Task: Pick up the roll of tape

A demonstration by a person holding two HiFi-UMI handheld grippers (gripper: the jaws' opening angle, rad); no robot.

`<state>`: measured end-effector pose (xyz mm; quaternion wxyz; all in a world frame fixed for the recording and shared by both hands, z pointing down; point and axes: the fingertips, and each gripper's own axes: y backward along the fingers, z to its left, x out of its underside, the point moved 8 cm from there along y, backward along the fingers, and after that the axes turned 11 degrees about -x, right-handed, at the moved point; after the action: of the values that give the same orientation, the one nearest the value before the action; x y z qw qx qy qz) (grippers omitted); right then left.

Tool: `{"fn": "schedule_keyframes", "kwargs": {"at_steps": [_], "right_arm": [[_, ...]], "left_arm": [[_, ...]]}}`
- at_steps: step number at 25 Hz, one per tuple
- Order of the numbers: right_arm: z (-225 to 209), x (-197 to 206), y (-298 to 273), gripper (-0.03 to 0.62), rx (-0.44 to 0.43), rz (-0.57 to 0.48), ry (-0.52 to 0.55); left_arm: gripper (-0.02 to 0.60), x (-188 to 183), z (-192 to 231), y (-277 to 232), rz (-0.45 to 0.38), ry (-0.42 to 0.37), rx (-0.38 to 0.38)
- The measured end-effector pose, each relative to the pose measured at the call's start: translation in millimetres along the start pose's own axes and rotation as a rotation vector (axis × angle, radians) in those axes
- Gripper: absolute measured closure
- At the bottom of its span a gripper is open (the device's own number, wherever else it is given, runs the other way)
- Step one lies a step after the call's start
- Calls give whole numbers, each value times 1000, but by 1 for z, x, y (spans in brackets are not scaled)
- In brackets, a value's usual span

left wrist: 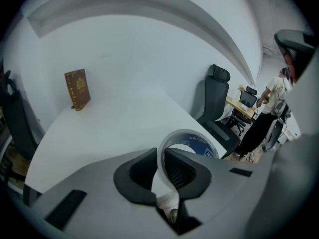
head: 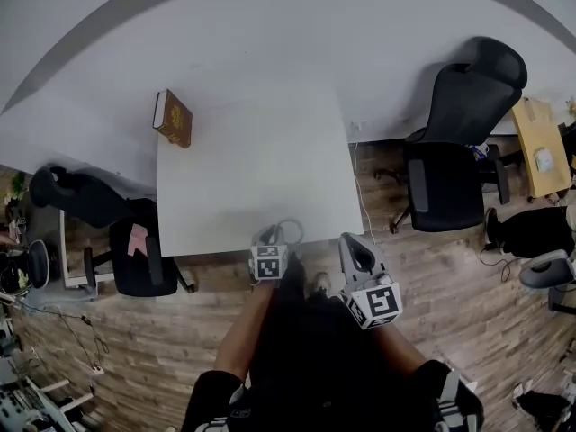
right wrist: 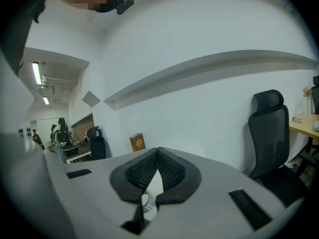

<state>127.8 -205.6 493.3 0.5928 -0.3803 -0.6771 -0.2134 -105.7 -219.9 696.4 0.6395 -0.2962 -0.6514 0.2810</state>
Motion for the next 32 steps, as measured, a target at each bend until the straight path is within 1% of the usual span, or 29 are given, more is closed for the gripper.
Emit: {"fn": "schedule_keyframes", "kwargs": {"at_steps": [5,8,13,17,19,22,26,30,32], "right_arm": [[14,-1,23,582,-83,-17,27],[20,-3,32,582,-114,-29,45],[28,-10,37,582,-126,-41,55],[33,-15,34,582,-127,-50,71],[37,-18,30,583,-128,-53,83],[43,-21,22,582,-123,-59,104],[60,-23,15,582,-104,-59,106],[85,-22,4,582,-95,-58,105],[97,-20,-1,582,-95,-61,106]], "left_arm": [[515,12,-2,62,-91,60,-46],[515,14,-1,96,-141,94,-64],[517,8,7,144,-248,145,-71],[517,-2,18,176,-335,200,-67],[517,-10,25,193,-387,213,-65],[515,-21,33,216,-466,228,-42],[517,-29,45,244,-572,248,10],[517,-30,62,269,-646,226,54],[517,-26,71,276,-670,210,70]]}}
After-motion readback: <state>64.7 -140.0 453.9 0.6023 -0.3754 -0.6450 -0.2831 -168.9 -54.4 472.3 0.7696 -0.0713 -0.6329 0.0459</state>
